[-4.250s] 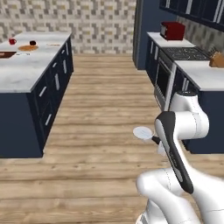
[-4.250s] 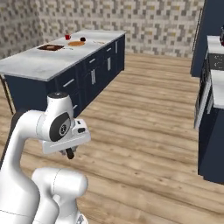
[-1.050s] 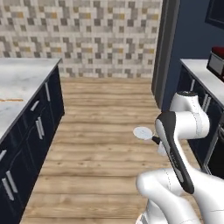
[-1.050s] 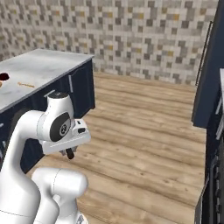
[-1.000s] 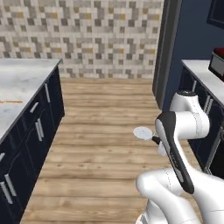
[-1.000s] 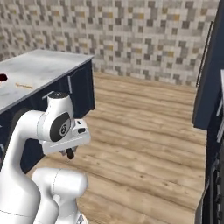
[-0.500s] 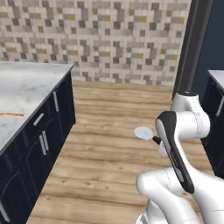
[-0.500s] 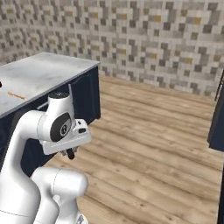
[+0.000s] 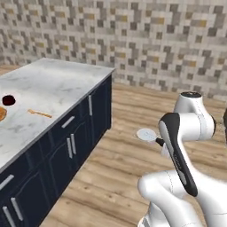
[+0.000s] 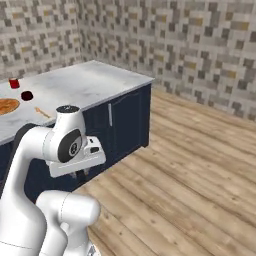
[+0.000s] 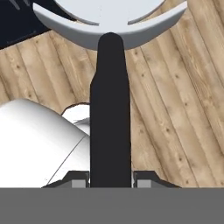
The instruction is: Take the pizza cutter from the drawer on the left and place it on the dining counter for cutting.
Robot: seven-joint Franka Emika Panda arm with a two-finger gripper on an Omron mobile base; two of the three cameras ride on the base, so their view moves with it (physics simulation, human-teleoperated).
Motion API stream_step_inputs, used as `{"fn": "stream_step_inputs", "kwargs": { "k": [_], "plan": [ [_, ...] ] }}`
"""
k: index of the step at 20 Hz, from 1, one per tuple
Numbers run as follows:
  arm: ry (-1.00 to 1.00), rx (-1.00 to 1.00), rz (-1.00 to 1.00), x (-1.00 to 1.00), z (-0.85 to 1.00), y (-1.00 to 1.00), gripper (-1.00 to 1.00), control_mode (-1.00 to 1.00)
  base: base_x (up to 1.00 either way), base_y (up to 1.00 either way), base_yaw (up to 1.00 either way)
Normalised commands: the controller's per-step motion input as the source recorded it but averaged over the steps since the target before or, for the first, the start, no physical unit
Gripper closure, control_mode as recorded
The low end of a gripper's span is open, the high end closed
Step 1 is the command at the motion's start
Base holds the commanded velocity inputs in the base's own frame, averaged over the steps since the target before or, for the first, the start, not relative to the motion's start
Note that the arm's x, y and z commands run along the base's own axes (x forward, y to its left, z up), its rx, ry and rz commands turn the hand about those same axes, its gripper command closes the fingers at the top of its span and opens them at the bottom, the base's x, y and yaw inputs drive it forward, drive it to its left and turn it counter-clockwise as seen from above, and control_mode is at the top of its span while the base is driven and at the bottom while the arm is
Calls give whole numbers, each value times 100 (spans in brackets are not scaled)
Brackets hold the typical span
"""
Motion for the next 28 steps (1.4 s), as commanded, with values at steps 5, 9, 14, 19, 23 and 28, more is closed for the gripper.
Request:
{"fn": "stream_step_inputs", "kwargs": {
  "k": [5, 9, 14, 19, 23, 28],
  "plan": [
    [0, 0, 0, 0, 0, 0, 100, 100, 72, 0, 49],
    [0, 0, 0, 0, 0, 0, 100, 100, 81, 2, 40],
    [0, 0, 0, 0, 0, 0, 100, 100, 83, 2, 38],
    [0, 0, 0, 0, 0, 0, 100, 100, 74, 2, 40],
    [0, 0, 0, 0, 0, 0, 100, 100, 37, 13, 58],
    [0, 0, 0, 0, 0, 0, 100, 100, 66, 14, 37]
  ]
}}
